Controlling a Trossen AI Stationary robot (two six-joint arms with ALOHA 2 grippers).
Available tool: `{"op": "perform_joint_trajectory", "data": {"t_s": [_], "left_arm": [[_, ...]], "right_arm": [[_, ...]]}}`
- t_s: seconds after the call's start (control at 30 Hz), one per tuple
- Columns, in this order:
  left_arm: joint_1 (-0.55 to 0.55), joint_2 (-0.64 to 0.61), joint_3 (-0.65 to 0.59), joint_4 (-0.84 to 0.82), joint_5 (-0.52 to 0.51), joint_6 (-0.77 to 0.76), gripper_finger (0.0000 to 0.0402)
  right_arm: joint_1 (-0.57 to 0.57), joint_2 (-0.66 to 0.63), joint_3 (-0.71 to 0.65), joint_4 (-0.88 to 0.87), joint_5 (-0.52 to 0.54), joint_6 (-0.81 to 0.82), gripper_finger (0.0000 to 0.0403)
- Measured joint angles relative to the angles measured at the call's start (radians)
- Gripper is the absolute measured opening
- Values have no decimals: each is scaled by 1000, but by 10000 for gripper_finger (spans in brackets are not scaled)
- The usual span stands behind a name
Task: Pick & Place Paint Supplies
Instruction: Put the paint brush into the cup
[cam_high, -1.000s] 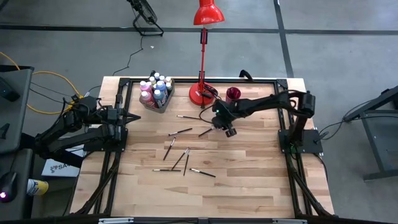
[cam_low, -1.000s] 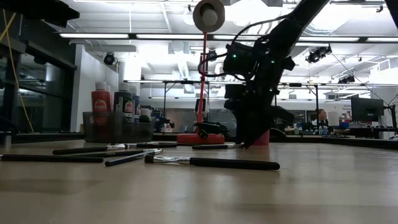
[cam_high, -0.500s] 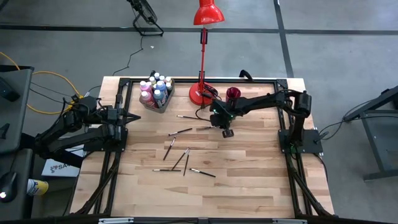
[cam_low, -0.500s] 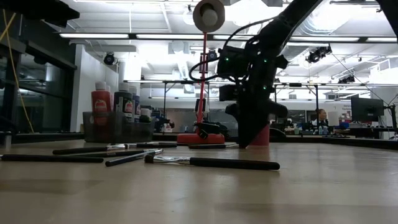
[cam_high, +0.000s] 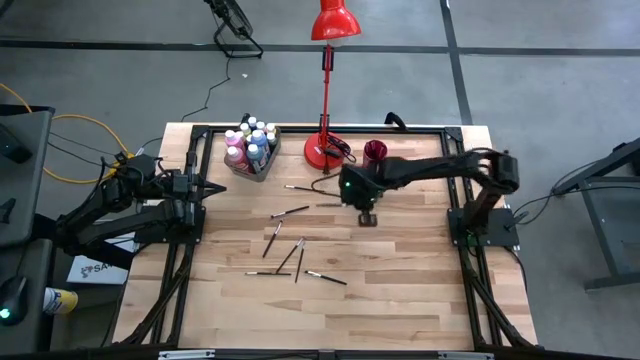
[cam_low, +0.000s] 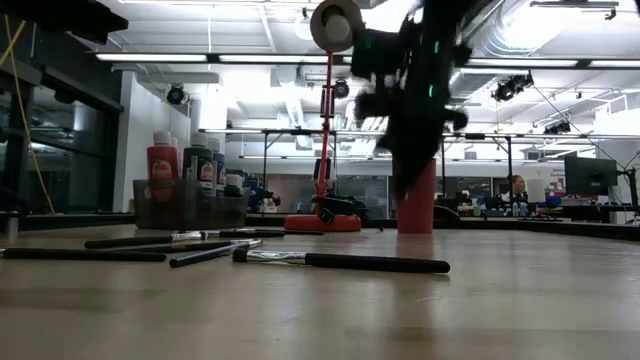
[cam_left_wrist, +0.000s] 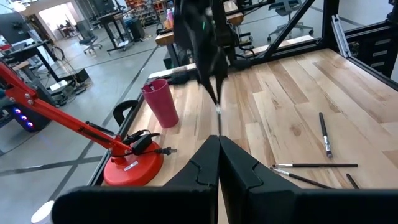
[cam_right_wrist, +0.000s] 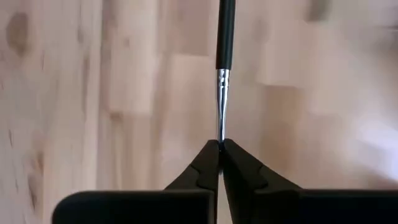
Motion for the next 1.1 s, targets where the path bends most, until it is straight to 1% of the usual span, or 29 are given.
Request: {"op": "perform_joint_trajectory", "data": {"t_s": [0.1,0.17,0.23,0.3,0.43,0.5,0.57,0.77,0.9,1.1], "left_arm": [[0,0,0,0,0,0,0],[0,0,0,0,0,0,0],[0,0,0,0,0,0,0],[0,0,0,0,0,0,0],[0,0,0,0,0,0,0],[0,0,0,0,0,0,0],[0,0,0,0,0,0,0],[0,0,0,0,0,0,0],[0,0,0,0,0,0,0],[0,0,0,0,0,0,0]], "right_arm": [[24,-50,70,-143,114,5,4],[39,-77,124,-202,222,-29,4],[52,-109,174,-290,353,-75,4],[57,-126,211,-356,507,-133,4],[45,-157,227,-399,835,-287,4],[29,-171,227,-420,956,-366,4],[5,-173,227,-451,1032,-428,4],[-67,-173,227,-599,1115,-492,4],[-100,-173,227,-666,1112,-515,4],[-104,-164,227,-673,1071,-648,4]]}}
